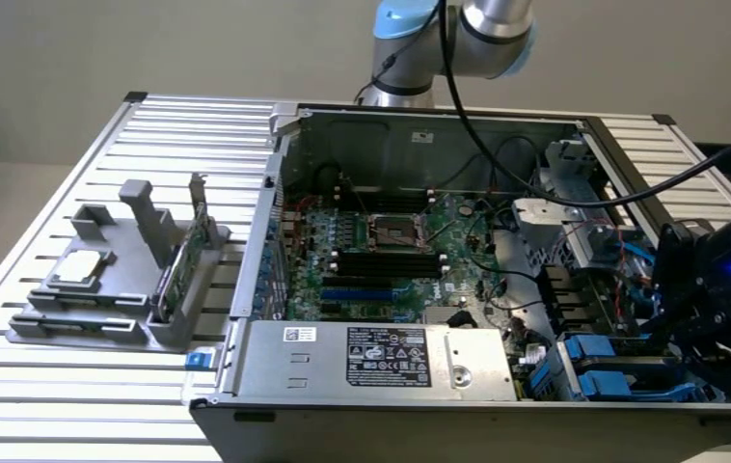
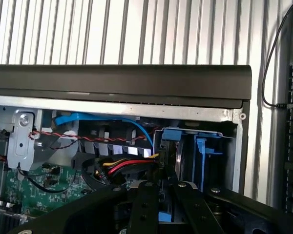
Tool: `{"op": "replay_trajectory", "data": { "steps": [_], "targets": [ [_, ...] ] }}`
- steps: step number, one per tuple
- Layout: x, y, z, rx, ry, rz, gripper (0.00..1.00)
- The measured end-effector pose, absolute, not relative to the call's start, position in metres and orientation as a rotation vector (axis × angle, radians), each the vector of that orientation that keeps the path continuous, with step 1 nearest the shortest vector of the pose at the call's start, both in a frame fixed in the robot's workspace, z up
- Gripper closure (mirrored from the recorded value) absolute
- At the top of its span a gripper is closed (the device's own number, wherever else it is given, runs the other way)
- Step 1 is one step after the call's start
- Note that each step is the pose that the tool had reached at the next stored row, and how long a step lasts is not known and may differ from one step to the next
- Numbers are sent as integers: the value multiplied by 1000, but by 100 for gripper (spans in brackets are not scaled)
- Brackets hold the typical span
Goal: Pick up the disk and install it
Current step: 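Insert the first disk wire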
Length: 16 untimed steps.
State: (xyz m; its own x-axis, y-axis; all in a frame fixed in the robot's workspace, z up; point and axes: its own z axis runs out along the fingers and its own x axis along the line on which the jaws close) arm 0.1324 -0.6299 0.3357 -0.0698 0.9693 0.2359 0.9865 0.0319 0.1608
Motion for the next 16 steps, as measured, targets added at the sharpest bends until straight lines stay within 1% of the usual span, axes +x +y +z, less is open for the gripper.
{"op": "replay_trajectory", "data": {
  "steps": [7,16],
  "targets": [
    [131,-624,335,-2118,-2217,-414,82],
    [131,-623,335,-2161,-2188,-409,82]
  ]
}}
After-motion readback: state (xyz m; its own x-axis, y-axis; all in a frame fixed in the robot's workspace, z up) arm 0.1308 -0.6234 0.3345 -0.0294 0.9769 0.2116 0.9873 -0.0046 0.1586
